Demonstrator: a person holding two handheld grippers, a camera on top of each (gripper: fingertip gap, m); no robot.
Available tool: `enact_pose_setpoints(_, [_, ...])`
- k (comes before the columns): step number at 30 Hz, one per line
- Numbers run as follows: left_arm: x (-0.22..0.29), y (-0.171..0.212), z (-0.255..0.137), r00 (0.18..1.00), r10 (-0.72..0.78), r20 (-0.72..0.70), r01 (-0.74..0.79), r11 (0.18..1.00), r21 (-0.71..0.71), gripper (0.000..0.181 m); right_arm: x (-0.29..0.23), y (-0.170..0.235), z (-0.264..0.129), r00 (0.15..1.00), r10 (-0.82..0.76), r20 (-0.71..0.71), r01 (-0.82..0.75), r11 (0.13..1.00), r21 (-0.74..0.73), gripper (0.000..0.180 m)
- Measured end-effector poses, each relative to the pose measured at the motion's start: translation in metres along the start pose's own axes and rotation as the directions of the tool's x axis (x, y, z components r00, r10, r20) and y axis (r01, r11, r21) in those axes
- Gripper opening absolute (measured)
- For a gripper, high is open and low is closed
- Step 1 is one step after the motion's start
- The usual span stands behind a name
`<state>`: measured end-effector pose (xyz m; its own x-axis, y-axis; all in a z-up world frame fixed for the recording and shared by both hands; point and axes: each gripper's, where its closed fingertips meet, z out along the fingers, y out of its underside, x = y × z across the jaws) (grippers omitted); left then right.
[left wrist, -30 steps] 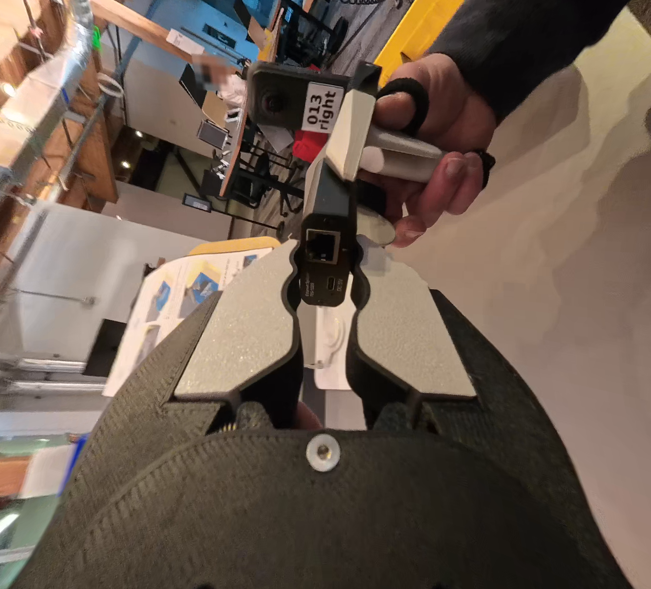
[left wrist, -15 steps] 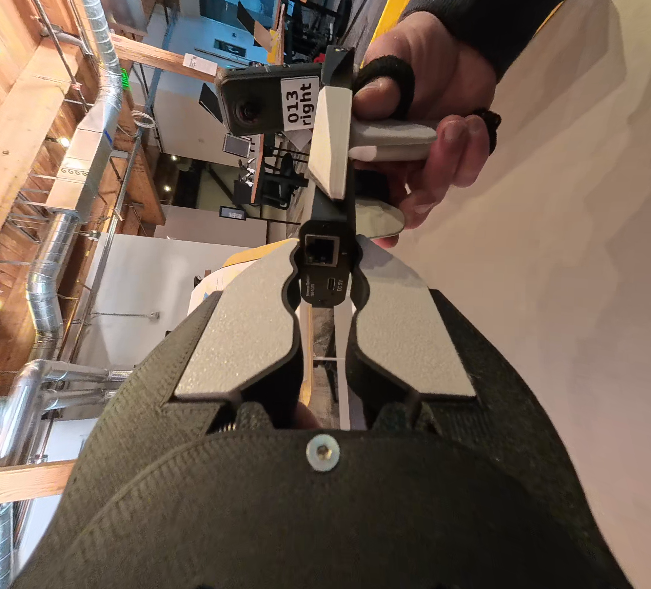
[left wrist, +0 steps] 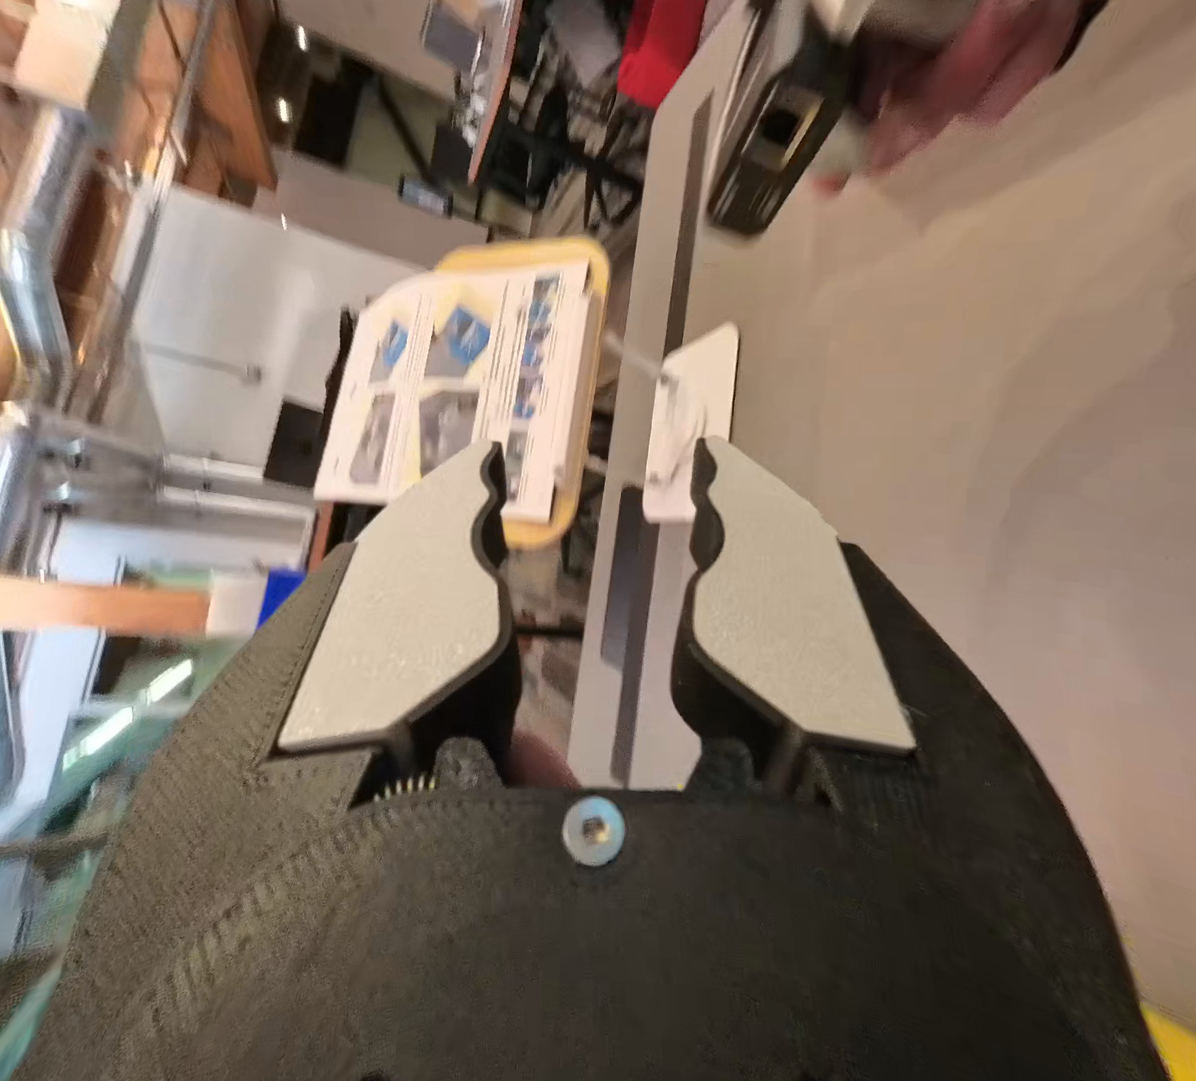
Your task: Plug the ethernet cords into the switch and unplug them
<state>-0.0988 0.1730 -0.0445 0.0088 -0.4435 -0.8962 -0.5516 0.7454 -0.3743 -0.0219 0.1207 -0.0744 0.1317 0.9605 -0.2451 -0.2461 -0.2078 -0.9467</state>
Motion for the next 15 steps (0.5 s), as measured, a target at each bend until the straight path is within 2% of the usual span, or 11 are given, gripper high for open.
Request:
enact_pose_setpoints(4, [-0.004,0.079,-0.052,0.997,-0.073,0.034,0.08,0.962,-0.26,0.046,0.003,0.003,-0.008,1.0,0.006,-0.024,-0.006,1.0,0.008,0.061])
enact_pose_setpoints(7, [0.024,0.144,-0.092,0.992,-0.125,-0.003,0.108,0.873,-0.476,0.042,0.007,0.006,-0.009,0.999,0.005,-0.038,-0.005,1.0,0.005,0.061])
enact_pose_setpoints(10, [0.055,0.185,-0.118,0.976,-0.216,-0.022,0.165,0.806,-0.569,0.042,0.01,0.013,-0.007,0.999,0.009,-0.044,-0.01,1.0,-0.013,0.061])
enact_pose_setpoints(15, [0.082,0.224,-0.147,0.956,-0.294,0.008,0.226,0.717,-0.66,0.041,0.012,0.024,0.0,0.999,0.009,-0.05,-0.012,0.999,-0.049,0.061])
